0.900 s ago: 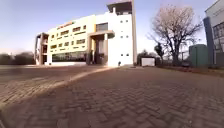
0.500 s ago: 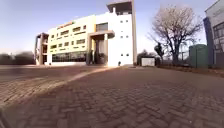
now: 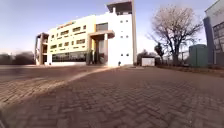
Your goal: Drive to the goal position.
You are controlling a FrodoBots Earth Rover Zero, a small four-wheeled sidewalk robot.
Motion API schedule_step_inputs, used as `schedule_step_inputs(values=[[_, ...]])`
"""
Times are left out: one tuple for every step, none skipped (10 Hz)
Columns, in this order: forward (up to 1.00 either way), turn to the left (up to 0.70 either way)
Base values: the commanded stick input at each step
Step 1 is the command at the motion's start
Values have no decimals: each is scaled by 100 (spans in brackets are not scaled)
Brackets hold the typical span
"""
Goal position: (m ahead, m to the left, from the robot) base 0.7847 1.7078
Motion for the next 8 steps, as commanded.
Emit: schedule_step_inputs(values=[[65, 33], [100, 27], [100, 27], [100, 27], [100, 27], [100, 27], [100, 27], [100, 27]])
